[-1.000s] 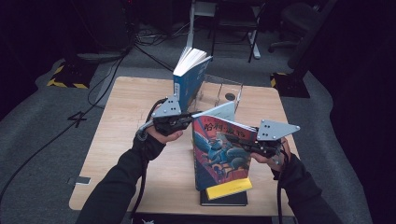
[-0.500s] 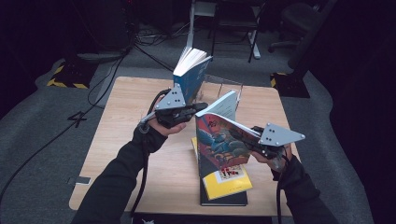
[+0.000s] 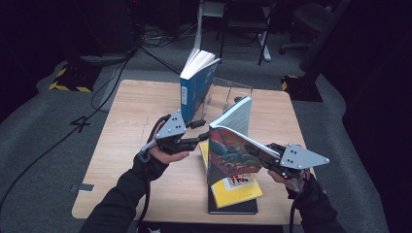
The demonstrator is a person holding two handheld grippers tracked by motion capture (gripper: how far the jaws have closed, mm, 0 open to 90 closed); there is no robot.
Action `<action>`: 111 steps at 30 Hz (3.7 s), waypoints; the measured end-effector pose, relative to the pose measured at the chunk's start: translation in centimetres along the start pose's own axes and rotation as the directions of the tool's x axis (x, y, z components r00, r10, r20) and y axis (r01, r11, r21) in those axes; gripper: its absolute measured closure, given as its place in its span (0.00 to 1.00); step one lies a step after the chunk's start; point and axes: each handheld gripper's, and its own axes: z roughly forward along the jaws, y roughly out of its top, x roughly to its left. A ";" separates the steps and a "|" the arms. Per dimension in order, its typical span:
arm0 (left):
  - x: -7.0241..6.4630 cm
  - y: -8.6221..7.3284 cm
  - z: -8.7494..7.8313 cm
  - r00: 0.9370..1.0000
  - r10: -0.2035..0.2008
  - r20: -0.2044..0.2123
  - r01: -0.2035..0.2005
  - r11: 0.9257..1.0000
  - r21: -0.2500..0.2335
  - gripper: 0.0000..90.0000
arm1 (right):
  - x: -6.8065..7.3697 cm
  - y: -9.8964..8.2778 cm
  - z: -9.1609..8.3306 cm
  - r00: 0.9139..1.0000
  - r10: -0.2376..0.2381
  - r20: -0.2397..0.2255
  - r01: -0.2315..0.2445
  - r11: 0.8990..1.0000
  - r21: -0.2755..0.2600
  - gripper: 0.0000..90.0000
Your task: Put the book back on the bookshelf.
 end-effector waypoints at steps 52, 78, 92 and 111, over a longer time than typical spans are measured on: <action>-6.0 -4.6 6.0 0.990 -0.012 0.144 0.005 0.999 0.049 0.65 | 0.9 -1.6 -3.5 0.996 0.058 0.063 -0.057 0.998 -0.014 0.78; -6.0 -3.7 5.6 0.986 -0.007 0.168 0.003 1.000 0.025 0.72 | -0.9 -7.9 -0.1 0.964 0.264 0.042 -0.267 0.954 0.134 0.38; -5.4 1.9 4.4 0.995 -0.003 0.101 0.012 0.996 -0.094 0.56 | -1.0 -7.8 -0.3 0.959 0.279 0.052 -0.284 0.949 0.136 0.45; -4.0 3.8 5.4 0.992 -0.063 0.105 0.064 0.998 -0.003 0.80 | -1.3 -8.1 -1.3 0.955 0.290 0.060 -0.296 0.945 0.137 0.42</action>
